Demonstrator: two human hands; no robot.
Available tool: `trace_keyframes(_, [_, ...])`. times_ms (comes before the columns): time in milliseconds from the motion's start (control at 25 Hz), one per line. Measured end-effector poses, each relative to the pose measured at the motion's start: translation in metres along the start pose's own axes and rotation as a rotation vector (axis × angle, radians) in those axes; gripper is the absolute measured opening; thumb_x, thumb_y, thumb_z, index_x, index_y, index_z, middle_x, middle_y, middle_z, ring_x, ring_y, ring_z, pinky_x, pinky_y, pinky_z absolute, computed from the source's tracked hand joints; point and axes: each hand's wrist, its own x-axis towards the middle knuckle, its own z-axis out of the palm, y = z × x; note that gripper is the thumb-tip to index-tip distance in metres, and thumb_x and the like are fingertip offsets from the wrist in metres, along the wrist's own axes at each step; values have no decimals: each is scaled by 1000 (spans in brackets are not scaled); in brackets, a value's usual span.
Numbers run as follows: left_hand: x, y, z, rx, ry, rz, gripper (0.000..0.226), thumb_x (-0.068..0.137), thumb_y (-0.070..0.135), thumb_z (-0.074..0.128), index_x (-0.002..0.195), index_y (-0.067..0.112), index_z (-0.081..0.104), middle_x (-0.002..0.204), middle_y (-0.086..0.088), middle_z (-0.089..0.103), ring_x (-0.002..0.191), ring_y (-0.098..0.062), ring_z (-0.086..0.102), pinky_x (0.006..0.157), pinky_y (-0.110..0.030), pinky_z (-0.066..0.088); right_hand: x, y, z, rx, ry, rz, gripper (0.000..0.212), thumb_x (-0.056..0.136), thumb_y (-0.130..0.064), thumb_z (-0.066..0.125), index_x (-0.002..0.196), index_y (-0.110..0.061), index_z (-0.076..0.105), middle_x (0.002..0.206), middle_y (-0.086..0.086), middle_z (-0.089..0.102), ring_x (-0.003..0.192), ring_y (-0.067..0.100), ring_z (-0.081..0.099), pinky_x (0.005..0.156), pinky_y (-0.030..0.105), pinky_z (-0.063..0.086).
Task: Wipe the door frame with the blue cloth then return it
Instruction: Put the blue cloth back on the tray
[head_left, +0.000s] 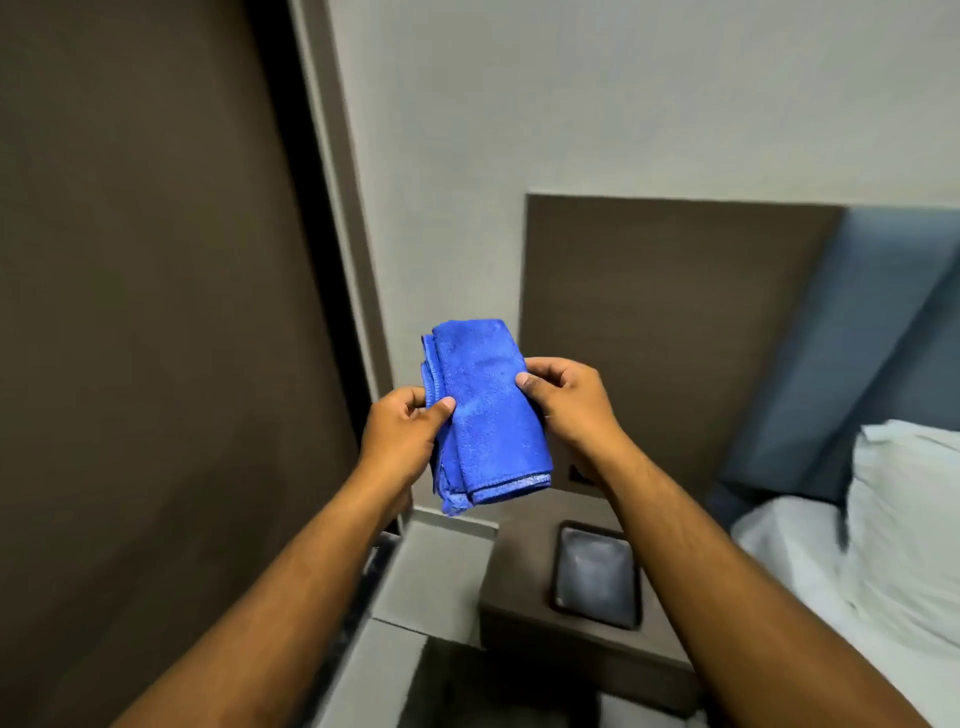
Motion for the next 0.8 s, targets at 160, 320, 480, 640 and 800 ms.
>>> trace_keyframes(160, [48,-46,100,92,-127,-126,14,87,20,64,78,9,63,73,-3,69,62,-17,61,53,-27,46,31,65,-85,-43,22,160,29,90,-1,47,102,-14,69,76,-4,70,62,5,63,52,21,52])
trace_keyframes(320, [102,-104,192,162,-192,-289,10,88,18,62,83,9,64,81,-5,70,67,-18,63,54,-26,46,78,148,-154,-59,44,300,34,89,8,43,111,-9,63,71,-10,68,59,-3,63,46,16,48])
trace_keyframes(480, [138,-179,260,245,-233,-468,9,88,15,62,85,8,65,80,-6,68,63,-16,58,54,-26,44,111,241,-198,-178,66,429,32,82,9,44,95,-11,65,57,-20,60,57,-2,57,51,21,51])
trace_keyframes(640, [152,-274,305,345,-262,-604,6,85,15,64,81,11,65,84,-10,68,69,-22,59,65,-32,49,119,347,-209,-244,174,645,35,81,6,51,112,-5,63,95,13,69,89,32,65,80,48,54])
trace_keyframes(800, [166,-381,337,434,-285,-709,7,82,16,67,84,9,67,93,-15,72,87,-33,67,83,-45,55,118,458,-206,-293,280,817,34,82,2,51,109,-12,65,85,5,61,82,28,60,84,48,54])
